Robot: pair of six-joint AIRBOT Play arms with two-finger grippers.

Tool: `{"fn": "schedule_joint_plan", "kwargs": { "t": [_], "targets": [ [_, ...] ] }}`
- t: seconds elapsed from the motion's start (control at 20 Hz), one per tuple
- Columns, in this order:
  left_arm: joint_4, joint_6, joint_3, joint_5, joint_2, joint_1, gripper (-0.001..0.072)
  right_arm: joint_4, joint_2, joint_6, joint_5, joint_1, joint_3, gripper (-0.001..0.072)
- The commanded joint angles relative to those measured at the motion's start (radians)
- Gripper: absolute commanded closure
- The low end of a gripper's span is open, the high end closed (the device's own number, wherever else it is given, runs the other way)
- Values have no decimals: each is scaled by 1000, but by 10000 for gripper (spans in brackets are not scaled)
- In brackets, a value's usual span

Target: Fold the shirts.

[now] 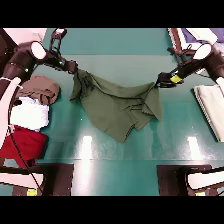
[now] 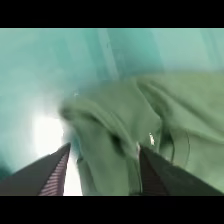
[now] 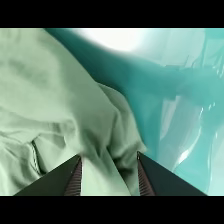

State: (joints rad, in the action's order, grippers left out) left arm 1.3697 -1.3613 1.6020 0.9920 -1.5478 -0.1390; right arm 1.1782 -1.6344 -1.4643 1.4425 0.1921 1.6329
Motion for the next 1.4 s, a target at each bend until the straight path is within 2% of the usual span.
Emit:
{"fn": "schedule_joint_plan", "kwargs": {
  "t": [0.0,0.15,0.3,0.5,0.75,0.9,1.05,1.35],
  "targets": [
    [6,-43,63,156,50,31,203,0,11,0,161,-84,69,323],
    [-34,-61,27,273,112,75,203,-1,97,11,169,-153,-10,324],
    [-109,-66,-159,278,185,85,203,-8,221,21,139,-192,-178,324],
    [-362,-70,-537,138,290,85,203,-8,344,56,62,-192,-379,324],
    [-581,11,-846,36,349,85,203,-9,401,56,38,-192,-495,324],
    [-651,58,-933,-22,349,18,203,-25,401,56,42,-192,-494,325],
    [-657,46,-982,-134,349,-85,203,-76,401,56,41,-192,-494,325],
    [-705,24,-986,-296,312,-193,207,-87,402,56,41,-192,-494,325]
  ]
}}
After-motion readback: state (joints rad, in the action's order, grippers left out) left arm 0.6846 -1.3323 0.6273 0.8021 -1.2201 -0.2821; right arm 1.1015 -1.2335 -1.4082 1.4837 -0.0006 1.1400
